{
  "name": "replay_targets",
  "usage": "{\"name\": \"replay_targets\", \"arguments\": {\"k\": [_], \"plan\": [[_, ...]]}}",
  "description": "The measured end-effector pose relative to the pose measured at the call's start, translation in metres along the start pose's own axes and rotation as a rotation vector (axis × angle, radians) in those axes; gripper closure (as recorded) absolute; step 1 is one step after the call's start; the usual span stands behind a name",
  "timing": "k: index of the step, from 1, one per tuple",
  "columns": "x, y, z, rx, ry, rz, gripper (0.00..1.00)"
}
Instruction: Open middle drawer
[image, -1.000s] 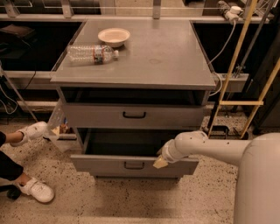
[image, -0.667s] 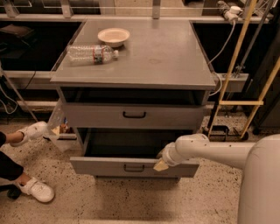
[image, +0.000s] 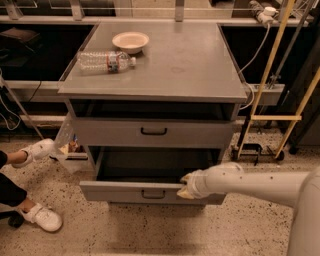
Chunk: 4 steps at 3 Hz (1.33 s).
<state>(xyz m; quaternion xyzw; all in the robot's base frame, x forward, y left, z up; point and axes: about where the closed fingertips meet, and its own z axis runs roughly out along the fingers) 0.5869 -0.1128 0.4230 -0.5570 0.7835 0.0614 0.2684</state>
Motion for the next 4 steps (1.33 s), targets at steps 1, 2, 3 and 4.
{"name": "replay_targets", "arguments": {"k": [1, 2, 3, 4], "plan": [[-0.001, 0.002, -0.002, 0.002, -0.002, -0.001, 1.00], [0.011, 0.026, -0.010, 0.018, -0.018, -0.006, 1.00], [0.010, 0.029, -0.014, 0.022, -0.019, -0.005, 1.00], [0.024, 0.025, -0.031, 0.055, -0.003, 0.009, 1.00]]}}
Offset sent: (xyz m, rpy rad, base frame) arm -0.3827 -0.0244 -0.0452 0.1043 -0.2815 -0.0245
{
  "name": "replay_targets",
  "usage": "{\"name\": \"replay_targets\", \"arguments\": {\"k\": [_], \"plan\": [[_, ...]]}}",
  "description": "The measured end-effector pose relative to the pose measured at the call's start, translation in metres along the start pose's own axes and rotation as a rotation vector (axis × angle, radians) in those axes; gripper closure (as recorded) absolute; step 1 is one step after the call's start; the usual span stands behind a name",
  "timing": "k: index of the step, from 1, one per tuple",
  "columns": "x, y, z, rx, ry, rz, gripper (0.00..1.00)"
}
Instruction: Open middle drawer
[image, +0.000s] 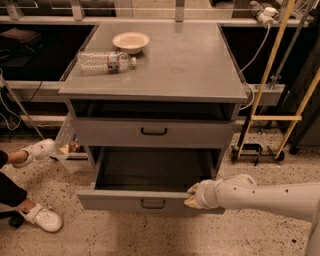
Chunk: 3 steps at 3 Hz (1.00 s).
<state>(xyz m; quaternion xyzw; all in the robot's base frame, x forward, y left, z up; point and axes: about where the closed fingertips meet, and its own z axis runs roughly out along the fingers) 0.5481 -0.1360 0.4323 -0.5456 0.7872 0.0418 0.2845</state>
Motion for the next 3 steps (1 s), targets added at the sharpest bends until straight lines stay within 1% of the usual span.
{"name": "replay_targets", "arguments": {"k": [1, 3], "plan": [[0.000, 0.000, 0.000, 0.000, 0.000, 0.000, 1.00], [0.007, 0.016, -0.011, 0.009, -0.006, -0.016, 1.00]]}}
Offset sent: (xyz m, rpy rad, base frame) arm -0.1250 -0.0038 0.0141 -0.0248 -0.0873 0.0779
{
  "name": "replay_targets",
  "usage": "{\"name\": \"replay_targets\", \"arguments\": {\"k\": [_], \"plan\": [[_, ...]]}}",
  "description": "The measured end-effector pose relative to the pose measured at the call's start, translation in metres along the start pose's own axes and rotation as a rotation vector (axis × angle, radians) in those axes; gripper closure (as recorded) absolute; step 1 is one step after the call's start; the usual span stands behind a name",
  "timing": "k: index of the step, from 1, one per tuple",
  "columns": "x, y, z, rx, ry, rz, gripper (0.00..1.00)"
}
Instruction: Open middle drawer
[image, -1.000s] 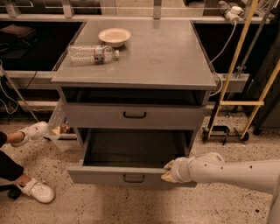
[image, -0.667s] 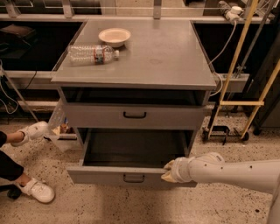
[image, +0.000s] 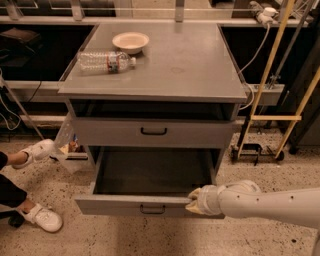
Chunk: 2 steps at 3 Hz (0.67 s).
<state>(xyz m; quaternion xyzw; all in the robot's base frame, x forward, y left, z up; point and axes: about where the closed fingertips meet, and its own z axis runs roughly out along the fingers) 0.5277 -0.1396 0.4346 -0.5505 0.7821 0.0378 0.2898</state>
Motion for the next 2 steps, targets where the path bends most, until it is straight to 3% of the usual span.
{"name": "replay_targets", "arguments": {"k": [2], "plan": [[0.0070, 0.0024, -0.0121, 0.027, 0.009, 0.005, 1.00]]}}
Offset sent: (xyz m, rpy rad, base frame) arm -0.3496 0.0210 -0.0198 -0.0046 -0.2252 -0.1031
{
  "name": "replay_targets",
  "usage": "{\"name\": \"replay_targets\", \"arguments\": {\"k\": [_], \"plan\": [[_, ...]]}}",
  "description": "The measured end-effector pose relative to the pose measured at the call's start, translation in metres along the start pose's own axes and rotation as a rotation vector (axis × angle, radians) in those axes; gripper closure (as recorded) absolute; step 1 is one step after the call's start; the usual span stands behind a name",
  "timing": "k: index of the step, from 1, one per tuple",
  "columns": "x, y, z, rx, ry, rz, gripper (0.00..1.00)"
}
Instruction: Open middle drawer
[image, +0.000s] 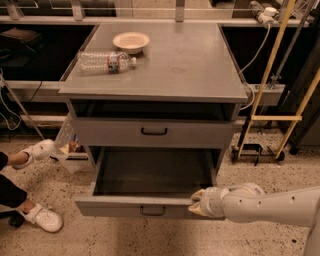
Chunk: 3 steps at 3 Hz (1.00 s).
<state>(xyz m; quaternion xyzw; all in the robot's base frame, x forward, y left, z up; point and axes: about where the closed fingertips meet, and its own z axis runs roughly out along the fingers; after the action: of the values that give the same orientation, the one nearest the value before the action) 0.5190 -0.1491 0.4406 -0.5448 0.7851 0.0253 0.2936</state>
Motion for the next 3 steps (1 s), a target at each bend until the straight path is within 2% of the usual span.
{"name": "replay_targets", "arguments": {"k": [3], "plan": [[0.004, 0.013, -0.005, -0.012, 0.001, -0.019, 1.00]]}}
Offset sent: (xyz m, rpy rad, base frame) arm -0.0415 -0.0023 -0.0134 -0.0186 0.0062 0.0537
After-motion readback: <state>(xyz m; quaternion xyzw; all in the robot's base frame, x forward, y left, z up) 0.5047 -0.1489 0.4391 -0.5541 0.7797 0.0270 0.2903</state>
